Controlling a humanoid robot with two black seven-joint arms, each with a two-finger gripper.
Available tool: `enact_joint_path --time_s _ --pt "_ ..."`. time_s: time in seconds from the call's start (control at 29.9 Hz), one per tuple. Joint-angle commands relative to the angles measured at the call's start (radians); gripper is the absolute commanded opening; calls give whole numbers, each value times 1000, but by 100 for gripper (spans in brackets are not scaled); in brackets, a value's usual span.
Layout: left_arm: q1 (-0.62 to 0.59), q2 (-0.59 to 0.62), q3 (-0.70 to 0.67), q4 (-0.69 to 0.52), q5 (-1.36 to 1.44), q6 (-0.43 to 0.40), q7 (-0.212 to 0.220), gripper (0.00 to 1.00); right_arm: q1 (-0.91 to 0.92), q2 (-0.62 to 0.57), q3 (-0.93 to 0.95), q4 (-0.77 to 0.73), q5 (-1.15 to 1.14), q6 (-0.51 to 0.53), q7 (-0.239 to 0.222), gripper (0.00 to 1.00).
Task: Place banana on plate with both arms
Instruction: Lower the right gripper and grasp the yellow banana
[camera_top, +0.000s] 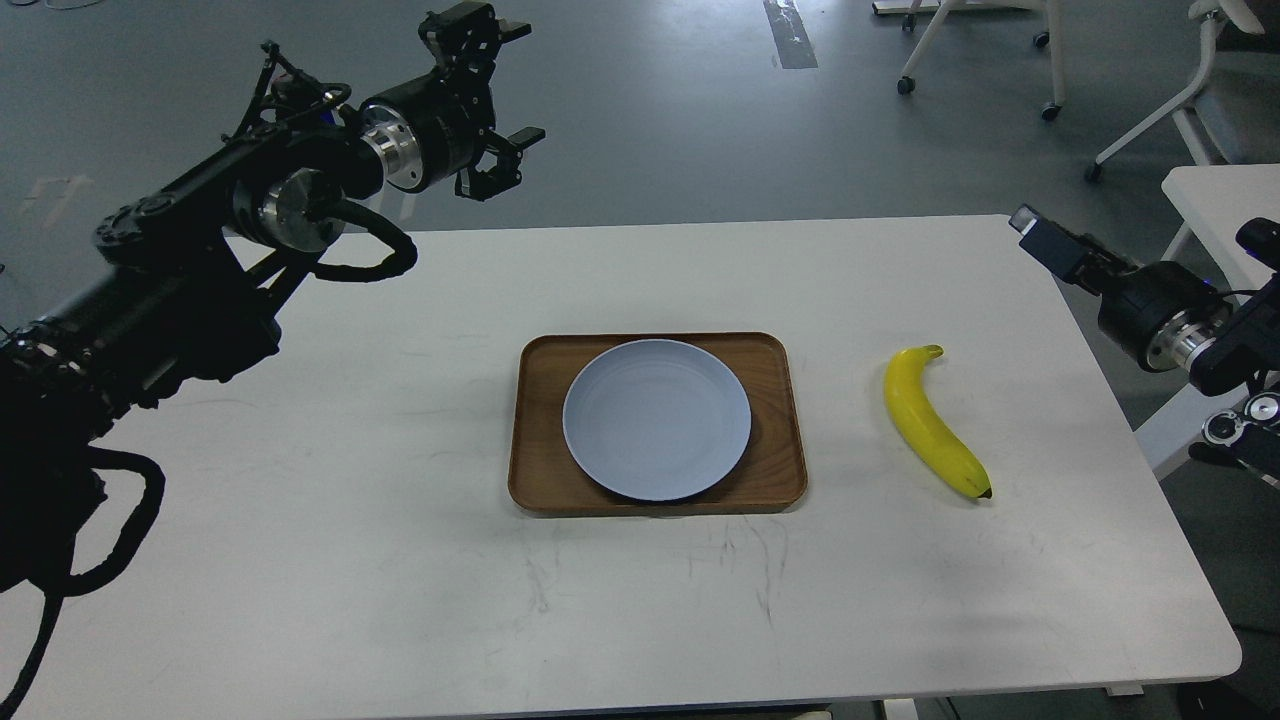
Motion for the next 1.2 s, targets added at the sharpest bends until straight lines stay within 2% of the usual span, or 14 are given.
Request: enact_joint_path --time_s 0.0,0.17,0.47,0.67,0.94,1.1,1.17 --pt "63 8 -79 -13 -2 -7 20 98 -6 -1 -67 -10 -98 -5 -1 98" --pt "100 32 -85 -27 -4 -28 13 98 -3 47 -170 -24 -172 -11 -1 97" --pt "134 58 -78 -29 12 -30 -12 98 -12 237 -285 -80 -186 -76 2 93" --pt "143 71 -72 -29 13 -31 -15 98 -12 243 -311 -126 -186 -76 1 93" --pt "146 66 -69 -29 30 -31 -16 98 -10 243 -362 -162 -188 -82 -1 88" --pt "154 68 -69 -29 65 -30 -16 98 -15 246 -376 -166 -188 -82 -1 78" --pt "162 69 -66 -27 67 -31 -29 98 -10 280 -399 -177 -189 -82 -1 59"
